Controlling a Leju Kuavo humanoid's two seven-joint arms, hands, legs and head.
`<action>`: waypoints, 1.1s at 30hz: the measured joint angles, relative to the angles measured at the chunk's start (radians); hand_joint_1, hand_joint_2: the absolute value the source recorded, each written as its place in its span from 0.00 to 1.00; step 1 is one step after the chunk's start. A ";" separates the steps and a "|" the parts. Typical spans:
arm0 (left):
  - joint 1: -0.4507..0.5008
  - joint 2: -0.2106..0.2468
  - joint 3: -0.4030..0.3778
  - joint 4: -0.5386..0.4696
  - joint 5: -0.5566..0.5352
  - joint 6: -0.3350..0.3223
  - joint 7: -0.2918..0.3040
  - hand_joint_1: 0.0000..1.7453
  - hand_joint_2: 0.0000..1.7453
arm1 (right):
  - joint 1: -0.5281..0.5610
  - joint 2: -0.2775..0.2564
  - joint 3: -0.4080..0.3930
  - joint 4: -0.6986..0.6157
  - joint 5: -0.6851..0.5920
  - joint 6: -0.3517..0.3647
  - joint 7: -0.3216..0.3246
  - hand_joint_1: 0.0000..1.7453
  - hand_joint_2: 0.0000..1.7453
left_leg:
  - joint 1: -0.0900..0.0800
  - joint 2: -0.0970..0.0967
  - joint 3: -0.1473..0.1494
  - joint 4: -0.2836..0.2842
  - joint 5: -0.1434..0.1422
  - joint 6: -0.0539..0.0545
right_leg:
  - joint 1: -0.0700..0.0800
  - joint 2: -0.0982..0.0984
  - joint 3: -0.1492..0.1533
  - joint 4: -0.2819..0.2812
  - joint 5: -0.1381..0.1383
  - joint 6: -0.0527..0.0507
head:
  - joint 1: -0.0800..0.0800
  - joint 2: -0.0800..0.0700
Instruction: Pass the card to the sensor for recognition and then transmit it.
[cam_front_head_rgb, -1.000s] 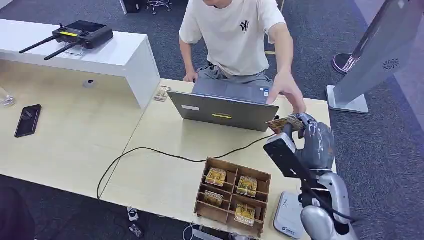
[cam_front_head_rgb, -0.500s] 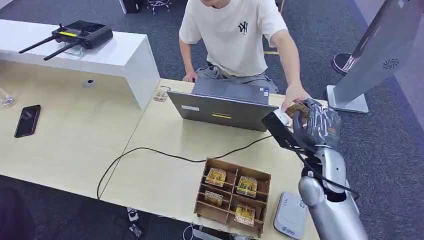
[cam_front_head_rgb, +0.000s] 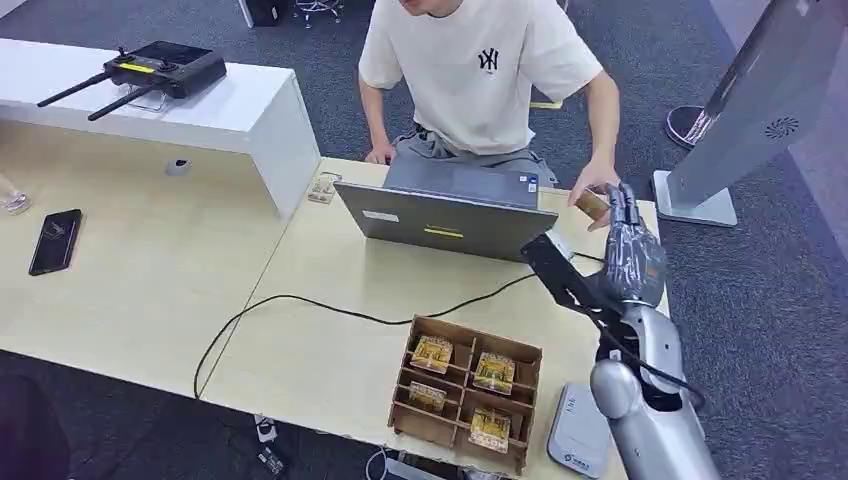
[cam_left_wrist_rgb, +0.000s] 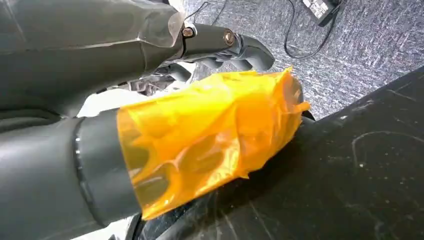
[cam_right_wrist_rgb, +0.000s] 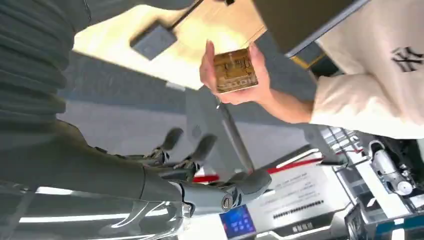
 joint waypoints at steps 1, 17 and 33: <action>0.000 0.000 0.000 0.000 0.003 0.000 0.000 0.00 0.00 | 0.010 0.006 -0.002 -0.012 -0.014 -0.003 -0.008 0.00 1.00 | 0.000 0.000 0.000 0.000 0.000 0.000 | 0.000 0.000 0.000 0.000 0.000 0.000 | 0.000 0.000; 0.012 -0.002 0.031 0.000 0.082 0.031 -0.015 0.00 0.00 | 0.279 0.046 -0.026 -0.279 -0.529 -0.089 -0.292 0.00 1.00 | 0.000 -0.001 0.000 0.000 -0.002 0.000 | 0.000 -0.001 0.000 -0.001 -0.002 0.001 | 0.000 0.000; 0.030 -0.011 0.127 0.000 0.173 0.095 -0.064 0.00 0.00 | 0.732 -0.144 0.156 -0.541 -1.101 -0.249 -0.470 0.00 1.00 | 0.000 0.002 -0.001 0.000 -0.005 0.002 | 0.000 0.000 0.000 -0.001 -0.003 0.001 | 0.000 0.000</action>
